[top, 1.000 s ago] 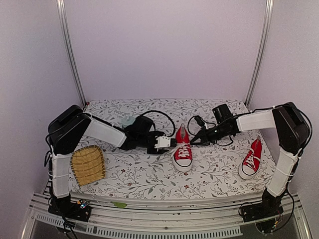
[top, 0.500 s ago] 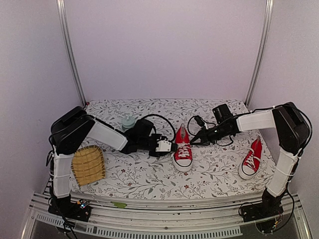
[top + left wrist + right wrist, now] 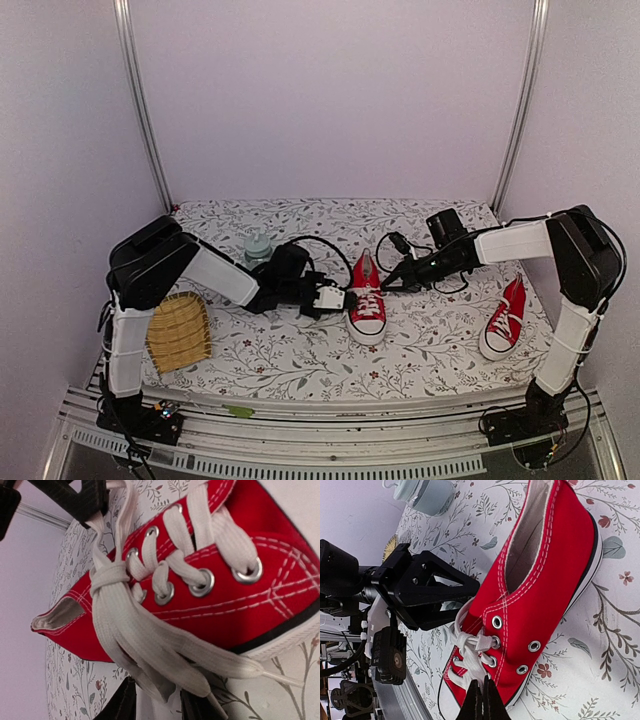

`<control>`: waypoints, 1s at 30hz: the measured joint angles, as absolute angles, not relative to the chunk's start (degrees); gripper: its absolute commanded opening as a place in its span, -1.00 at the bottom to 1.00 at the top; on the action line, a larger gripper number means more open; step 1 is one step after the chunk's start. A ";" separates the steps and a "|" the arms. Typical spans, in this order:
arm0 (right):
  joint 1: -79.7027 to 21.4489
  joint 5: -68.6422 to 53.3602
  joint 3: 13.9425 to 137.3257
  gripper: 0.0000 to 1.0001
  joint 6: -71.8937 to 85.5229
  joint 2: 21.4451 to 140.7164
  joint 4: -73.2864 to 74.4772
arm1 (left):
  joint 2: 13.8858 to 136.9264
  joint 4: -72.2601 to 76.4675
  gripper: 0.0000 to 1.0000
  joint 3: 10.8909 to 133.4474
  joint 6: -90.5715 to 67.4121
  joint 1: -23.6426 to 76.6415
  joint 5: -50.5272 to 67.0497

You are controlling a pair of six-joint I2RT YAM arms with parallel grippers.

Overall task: Tie the shoes
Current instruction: Adjust the loops with the shoelace on the shoe.

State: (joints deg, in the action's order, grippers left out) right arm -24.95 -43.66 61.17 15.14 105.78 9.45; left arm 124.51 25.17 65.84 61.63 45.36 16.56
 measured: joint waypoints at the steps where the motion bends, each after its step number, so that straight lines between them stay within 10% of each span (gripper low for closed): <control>1: -24.95 -43.70 61.17 -0.97 15.11 105.78 9.47 | 124.66 25.65 -0.25 65.84 61.67 45.39 16.03; 10: -24.95 -44.07 61.17 -0.97 14.76 105.78 9.45 | 126.80 25.71 -0.36 69.30 59.96 45.41 14.39; 14: -24.95 -44.12 61.17 -0.98 14.39 105.78 9.45 | 126.80 24.62 -1.00 69.36 59.70 45.69 14.06; 30: -24.95 -43.38 57.67 -0.98 12.53 105.60 10.13 | 127.57 28.25 -1.00 69.21 53.17 46.00 3.92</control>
State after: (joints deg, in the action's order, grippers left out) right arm -24.95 -43.38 57.67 12.53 105.60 10.13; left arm 127.57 28.25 69.21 53.17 46.00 3.92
